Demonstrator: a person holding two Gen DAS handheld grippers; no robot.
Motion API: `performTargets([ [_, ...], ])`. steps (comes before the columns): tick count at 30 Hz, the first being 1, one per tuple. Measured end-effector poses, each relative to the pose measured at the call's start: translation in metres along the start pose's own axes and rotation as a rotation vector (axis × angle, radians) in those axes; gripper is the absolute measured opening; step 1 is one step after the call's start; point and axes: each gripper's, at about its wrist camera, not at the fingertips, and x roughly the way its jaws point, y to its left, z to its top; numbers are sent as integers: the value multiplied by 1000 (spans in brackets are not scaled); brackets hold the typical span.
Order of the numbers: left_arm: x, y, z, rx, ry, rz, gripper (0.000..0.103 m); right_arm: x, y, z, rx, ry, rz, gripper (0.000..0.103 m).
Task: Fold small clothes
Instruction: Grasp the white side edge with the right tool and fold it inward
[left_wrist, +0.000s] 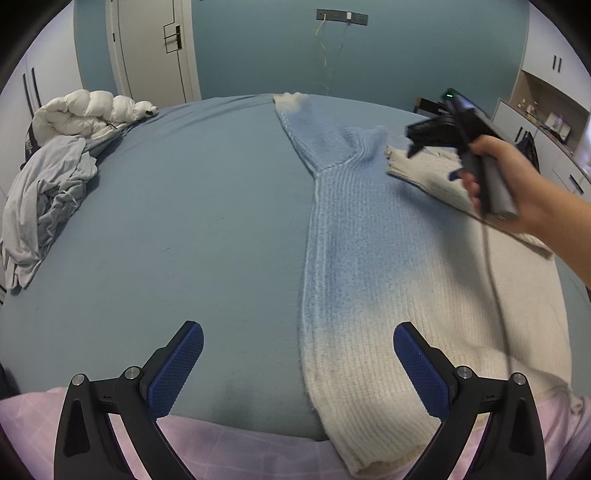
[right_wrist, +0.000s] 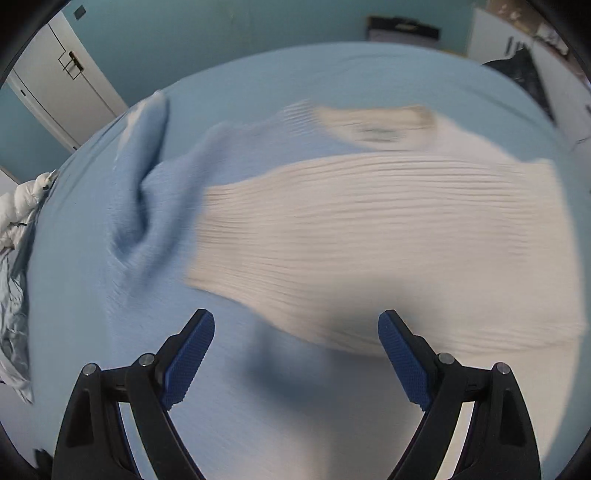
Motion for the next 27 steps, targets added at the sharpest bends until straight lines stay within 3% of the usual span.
performTargets([
  [5,8,-1,-1,37,5,22,103,35,10,-1,48,35,18,88],
  [7,10,3,0,26,9,21,103,53,15,-6,15,60,-16,88],
  [8,11,5,1,16,10,17,103,57,20,-6,-24,55,-58,83],
  [9,11,7,1,6,12,13,103,58,22,-4,-62,40,-104,75],
  [11,11,8,1,1,15,11,103,47,20,1,-95,1,-126,32],
  [12,11,9,1,1,15,9,103,42,16,1,-88,-21,-150,20],
  [13,10,9,1,-2,13,11,103,35,10,1,-66,-38,-132,15],
  [15,6,9,1,-8,4,8,103,11,5,0,-44,-113,-111,14],
  [17,4,8,2,-9,1,1,103,-18,17,-4,-114,-211,-180,14],
  [19,3,8,2,-5,-5,3,103,-37,29,-10,-151,-227,-171,14],
  [22,0,4,1,8,-5,5,103,-51,34,-21,-160,-194,-56,14],
  [23,0,4,1,10,-7,4,103,-42,37,-23,-169,-145,-19,15],
  [26,0,3,0,19,-9,14,103,15,32,-36,-177,149,112,33],
  [27,0,2,-1,21,-7,15,103,20,23,-40,-131,180,164,34],
])
